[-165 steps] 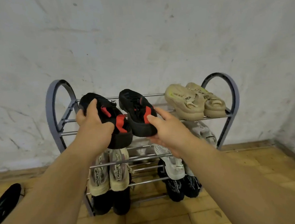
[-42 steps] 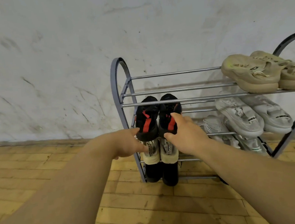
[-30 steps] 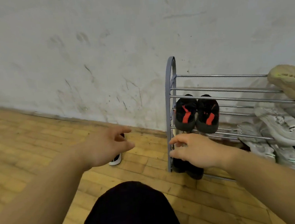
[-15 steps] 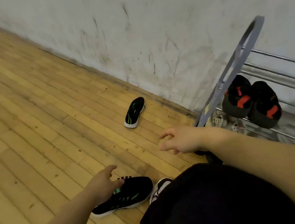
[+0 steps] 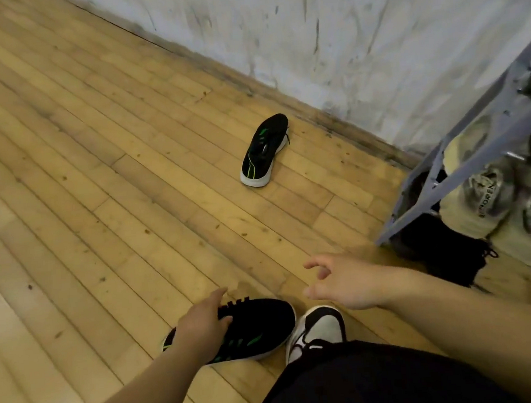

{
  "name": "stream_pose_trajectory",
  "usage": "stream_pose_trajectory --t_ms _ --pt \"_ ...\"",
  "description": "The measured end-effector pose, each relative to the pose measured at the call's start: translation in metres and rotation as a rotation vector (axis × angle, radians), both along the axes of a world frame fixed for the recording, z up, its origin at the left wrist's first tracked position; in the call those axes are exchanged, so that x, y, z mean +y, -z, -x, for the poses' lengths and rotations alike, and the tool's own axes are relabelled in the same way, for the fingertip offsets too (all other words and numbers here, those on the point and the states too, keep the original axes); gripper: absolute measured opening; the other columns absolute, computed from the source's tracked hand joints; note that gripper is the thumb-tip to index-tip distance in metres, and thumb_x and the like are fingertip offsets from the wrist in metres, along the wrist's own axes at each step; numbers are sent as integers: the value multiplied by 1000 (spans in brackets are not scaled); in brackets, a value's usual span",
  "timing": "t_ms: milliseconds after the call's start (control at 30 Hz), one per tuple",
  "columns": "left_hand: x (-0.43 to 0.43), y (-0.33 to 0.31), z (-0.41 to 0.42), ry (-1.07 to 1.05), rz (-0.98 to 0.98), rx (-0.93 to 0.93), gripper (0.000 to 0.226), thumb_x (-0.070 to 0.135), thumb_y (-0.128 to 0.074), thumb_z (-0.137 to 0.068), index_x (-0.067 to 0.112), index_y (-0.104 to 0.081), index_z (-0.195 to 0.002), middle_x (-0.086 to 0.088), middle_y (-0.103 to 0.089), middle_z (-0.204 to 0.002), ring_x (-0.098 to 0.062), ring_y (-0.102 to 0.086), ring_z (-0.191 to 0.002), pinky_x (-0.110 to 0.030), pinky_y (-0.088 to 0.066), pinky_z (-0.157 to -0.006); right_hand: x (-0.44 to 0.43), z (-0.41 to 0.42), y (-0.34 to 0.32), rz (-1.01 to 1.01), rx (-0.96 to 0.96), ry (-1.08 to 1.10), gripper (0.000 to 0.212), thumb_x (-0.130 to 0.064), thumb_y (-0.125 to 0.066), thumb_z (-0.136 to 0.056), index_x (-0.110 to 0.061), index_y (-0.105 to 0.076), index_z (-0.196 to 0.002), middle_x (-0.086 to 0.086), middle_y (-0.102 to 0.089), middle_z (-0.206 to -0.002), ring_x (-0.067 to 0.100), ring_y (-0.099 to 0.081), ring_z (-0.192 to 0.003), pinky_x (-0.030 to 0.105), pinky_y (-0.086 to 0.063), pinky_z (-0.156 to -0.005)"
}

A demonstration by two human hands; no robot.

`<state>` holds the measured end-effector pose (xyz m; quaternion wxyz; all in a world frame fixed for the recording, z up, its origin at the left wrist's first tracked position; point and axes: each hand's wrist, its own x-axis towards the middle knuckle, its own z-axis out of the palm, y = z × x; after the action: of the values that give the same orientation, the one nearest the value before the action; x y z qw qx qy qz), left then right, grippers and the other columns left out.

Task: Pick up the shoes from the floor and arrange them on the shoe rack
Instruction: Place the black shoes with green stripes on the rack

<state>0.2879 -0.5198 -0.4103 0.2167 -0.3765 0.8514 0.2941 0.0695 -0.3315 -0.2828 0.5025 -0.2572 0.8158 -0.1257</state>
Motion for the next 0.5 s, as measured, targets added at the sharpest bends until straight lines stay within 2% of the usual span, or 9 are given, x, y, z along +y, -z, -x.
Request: stream_pose_trajectory --t_ms 133,233,300,367,467,500 --pt "0 6 20 -73 -27 69 51 26 -52 -104 44 -38 -149 6 -66 -124 -17 -65 -102 -30 -56 -78 6 8 28 27 -40 102 68 -46 -68 -94 -33 -40 -155 5 -44 -155 17 -48 -132 25 -35 -93" --pt "-7 -5 40 -37 -71 148 46 23 -52 -105 47 -46 -143 8 -65 -122 -16 -62 -107 -27 -52 -86 13 11 45 35 -74 143 71 -46 -67 -95 -38 -33 -157 0 -35 -163 21 -39 -145 29 -36 -97" --pt "-15 -18 52 19 -90 206 39 20 -53 -105 44 -57 -136 15 -62 -122 -11 -58 -114 -25 -45 -95 13 14 51 54 -74 165 74 -46 -67 -96 -40 -29 -158 -2 -30 -166 23 -35 -149 30 -36 -101" --pt "-22 -33 63 87 -112 267 33 17 -53 -104 39 -66 -125 22 -60 -119 -5 -54 -115 -20 -39 -98 13 17 54 84 -82 187 78 -44 -67 -96 -40 -24 -160 -4 -26 -168 23 -31 -151 32 -35 -107" --pt "-24 -55 84 123 -153 345 30 17 -53 -105 39 -69 -116 30 -60 -111 3 -56 -105 -4 -37 -88 9 21 55 160 -116 207 84 -40 -67 -97 -43 -15 -162 -9 -26 -167 19 -30 -151 31 -34 -113" --pt "-24 -61 91 98 -166 375 29 18 -54 -105 40 -69 -114 31 -61 -109 4 -57 -104 -3 -37 -83 6 22 55 188 -124 215 85 -37 -67 -98 -43 -12 -162 -9 -28 -165 18 -32 -149 30 -34 -112"
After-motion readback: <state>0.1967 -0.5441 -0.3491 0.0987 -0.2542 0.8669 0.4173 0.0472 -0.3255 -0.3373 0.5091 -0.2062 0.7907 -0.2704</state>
